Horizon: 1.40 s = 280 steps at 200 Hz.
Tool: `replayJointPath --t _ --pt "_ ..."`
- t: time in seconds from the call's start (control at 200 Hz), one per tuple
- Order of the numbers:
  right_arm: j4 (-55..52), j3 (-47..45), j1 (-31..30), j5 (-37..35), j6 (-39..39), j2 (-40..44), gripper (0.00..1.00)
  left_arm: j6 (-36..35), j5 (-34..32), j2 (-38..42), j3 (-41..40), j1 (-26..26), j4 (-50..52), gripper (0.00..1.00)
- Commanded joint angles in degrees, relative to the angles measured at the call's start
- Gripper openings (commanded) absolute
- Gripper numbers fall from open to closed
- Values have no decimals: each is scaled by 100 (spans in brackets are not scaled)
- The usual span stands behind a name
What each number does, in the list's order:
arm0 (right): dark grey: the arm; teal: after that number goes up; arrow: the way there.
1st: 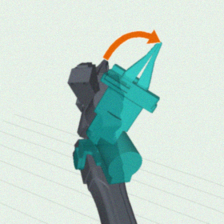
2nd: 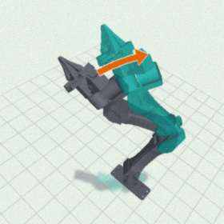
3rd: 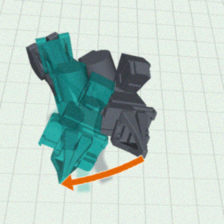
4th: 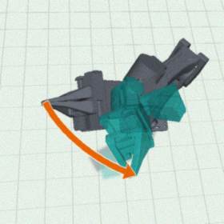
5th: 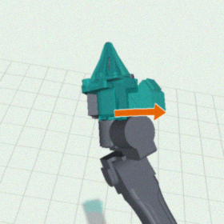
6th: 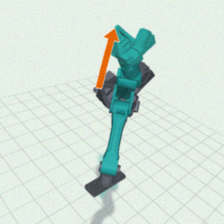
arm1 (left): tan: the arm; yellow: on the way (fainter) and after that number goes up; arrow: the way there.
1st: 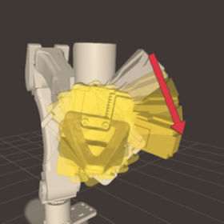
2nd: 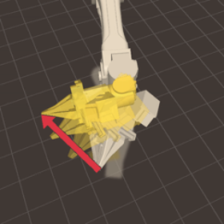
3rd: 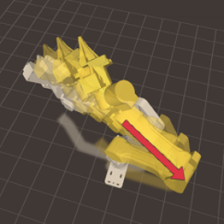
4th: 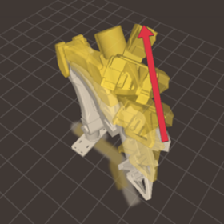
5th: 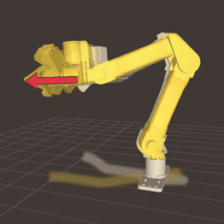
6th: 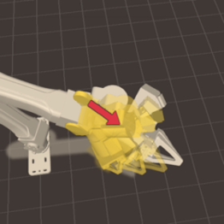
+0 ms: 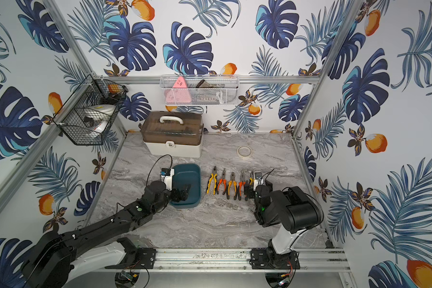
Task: Take the pliers out of the storage box
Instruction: Reset both arms
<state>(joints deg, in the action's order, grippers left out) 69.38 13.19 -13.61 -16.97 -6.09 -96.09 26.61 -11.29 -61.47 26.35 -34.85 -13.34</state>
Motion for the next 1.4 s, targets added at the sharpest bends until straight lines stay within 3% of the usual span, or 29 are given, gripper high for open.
replayJointPath --t 0.0,0.2,0.375,0.5,0.706,0.781,0.876,0.966,1.091,1.156,1.266,1.366,1.396 --pt "-103 282 129 347 9 89 100 -301 -1000 127 142 -36 315 99" --pt "-338 430 183 341 55 66 100 -1322 -3341 654 209 -234 427 99" --pt "-852 711 277 291 204 67 100 -2841 -4066 416 -221 -90 -919 99" --pt "-1166 851 368 335 319 89 100 -2584 -4657 -2 -222 504 -1246 99" --pt "-1178 852 386 364 325 81 100 -3391 -3304 -124 -1216 1086 -3278 99" --pt "-1152 852 386 349 310 81 100 -3290 -3457 -451 -1399 1299 -3715 99" --pt "-1144 851 385 351 302 77 100 -3033 -3034 -904 -1462 1633 -3895 99" --pt "-1133 851 391 351 302 79 100 -3122 -2830 -1551 -1618 1824 -4793 99" --pt "-1153 848 386 351 308 76 100 -3080 -1970 -1809 -1551 2055 -4976 99" --pt "-1167 853 387 353 307 82 100 -2629 -1475 -2108 -1519 2414 -5206 99" --pt "-1169 852 386 366 310 81 100 -2600 -1130 -3104 -1564 2666 -6396 99" --pt "-1202 869 394 391 320 76 100 -2721 -955 -3480 -1350 2674 -6421 99" --pt "-1232 883 402 408 327 78 100 -2670 -917 -3352 -1202 2676 -5969 99"
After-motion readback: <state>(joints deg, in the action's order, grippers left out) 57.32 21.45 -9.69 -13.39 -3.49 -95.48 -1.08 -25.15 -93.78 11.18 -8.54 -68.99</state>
